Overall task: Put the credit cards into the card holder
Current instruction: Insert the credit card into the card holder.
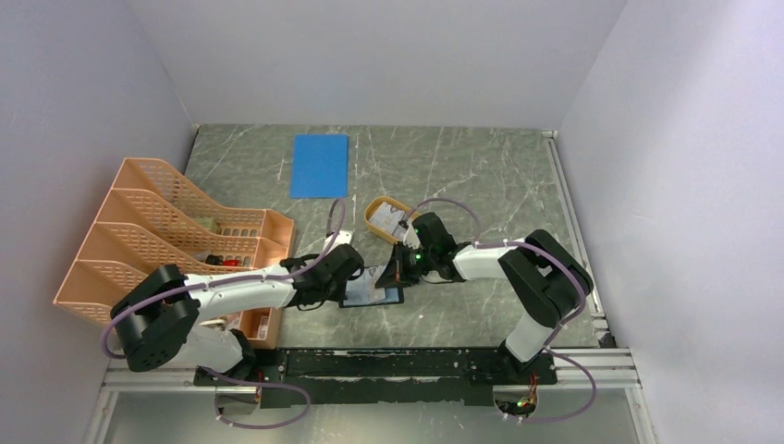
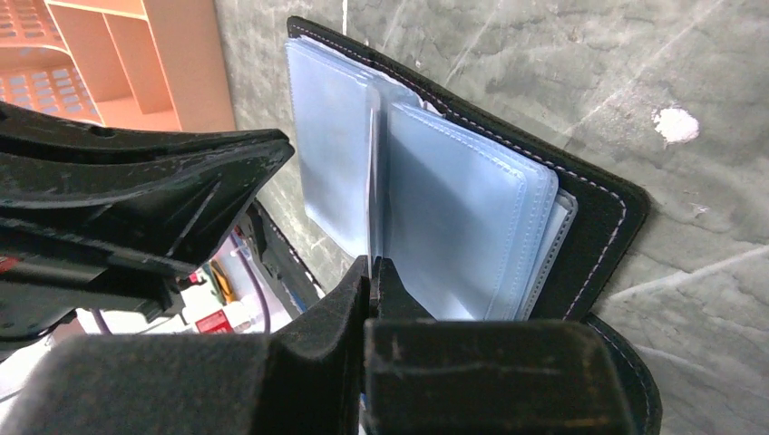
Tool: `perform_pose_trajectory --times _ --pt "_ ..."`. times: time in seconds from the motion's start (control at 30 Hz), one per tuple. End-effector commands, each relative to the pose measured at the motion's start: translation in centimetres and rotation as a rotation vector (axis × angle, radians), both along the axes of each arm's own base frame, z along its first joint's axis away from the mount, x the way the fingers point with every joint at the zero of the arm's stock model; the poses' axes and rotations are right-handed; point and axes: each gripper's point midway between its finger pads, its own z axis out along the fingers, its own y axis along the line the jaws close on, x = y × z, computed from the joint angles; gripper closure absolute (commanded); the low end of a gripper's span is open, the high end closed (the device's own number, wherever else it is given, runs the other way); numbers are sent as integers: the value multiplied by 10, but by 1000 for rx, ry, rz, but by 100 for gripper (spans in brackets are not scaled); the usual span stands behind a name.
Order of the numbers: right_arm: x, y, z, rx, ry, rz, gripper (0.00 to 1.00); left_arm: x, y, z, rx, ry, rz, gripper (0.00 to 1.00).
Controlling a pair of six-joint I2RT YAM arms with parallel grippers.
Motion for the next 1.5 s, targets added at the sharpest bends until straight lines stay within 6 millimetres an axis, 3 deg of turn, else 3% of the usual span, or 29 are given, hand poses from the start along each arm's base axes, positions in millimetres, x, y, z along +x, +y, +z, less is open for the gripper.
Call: perform_pose_trajectory --times 0.0,0.37,0.9,1.47 --pt "-1 3 -1 23 15 1 100 -5 22 -14 68 16 56 95" --pt "-4 7 -3 59 71 -15 100 -11 22 -30 84 60 38 95" --pt "6 5 -13 26 52 -78 100 -16 12 -38 44 88 6 95" --pt "1 17 -17 87 23 -91 100 -21 11 -42 29 112 1 95"
